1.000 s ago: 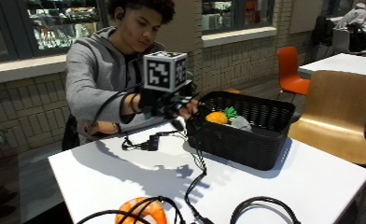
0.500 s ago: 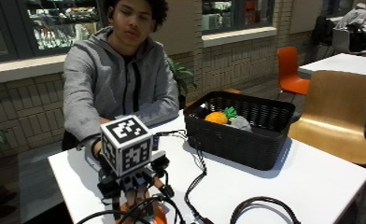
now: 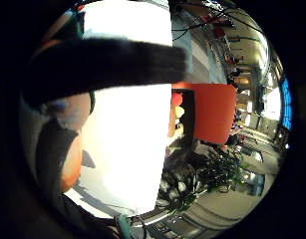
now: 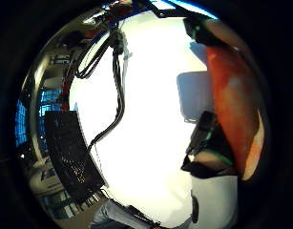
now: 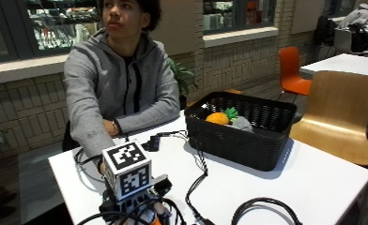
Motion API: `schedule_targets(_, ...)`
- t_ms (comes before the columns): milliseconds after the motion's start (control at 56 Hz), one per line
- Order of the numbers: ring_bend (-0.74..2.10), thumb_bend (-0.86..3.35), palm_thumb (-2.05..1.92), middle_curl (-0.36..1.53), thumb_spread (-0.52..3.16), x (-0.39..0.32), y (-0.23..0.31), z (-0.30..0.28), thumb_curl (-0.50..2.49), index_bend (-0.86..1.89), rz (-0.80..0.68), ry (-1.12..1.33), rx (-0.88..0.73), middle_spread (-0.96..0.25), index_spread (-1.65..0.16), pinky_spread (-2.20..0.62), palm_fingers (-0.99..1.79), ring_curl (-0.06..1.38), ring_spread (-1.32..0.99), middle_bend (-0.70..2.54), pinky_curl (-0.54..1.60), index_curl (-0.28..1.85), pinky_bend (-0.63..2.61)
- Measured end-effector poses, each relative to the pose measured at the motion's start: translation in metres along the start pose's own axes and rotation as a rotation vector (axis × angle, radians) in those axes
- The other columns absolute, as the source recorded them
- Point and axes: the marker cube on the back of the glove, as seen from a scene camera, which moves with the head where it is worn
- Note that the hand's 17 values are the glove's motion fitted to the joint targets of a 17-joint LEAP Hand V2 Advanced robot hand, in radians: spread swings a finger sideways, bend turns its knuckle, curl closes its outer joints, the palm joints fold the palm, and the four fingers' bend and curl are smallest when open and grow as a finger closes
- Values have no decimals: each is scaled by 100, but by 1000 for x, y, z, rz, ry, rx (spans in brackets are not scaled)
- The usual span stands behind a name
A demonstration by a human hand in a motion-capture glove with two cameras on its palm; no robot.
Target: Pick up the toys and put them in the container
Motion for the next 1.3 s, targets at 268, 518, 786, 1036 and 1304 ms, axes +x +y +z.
schedule_targets(268,100,39,50,50,156,-31,17,-34,47,23,-142,44,147,-14,-32,-28,70,49,-28,43,44,25,124)
schedule_targets(518,101,34,59,59,136,-114,56,-123,61,39,-355,-36,283,-23,-30,-34,75,53,-36,44,47,37,125)
schedule_targets(786,103,29,61,70,123,-268,127,-177,72,44,-891,25,396,-28,-29,-35,72,57,-40,45,49,47,127)
schedule_targets(1036,104,25,61,79,115,-384,114,-200,81,46,-834,163,403,-31,-28,-35,70,60,-41,45,51,54,129)
schedule_targets(1304,74,25,50,81,139,-416,80,-161,76,45,-888,339,104,-20,-31,-15,-11,59,-25,34,51,63,115)
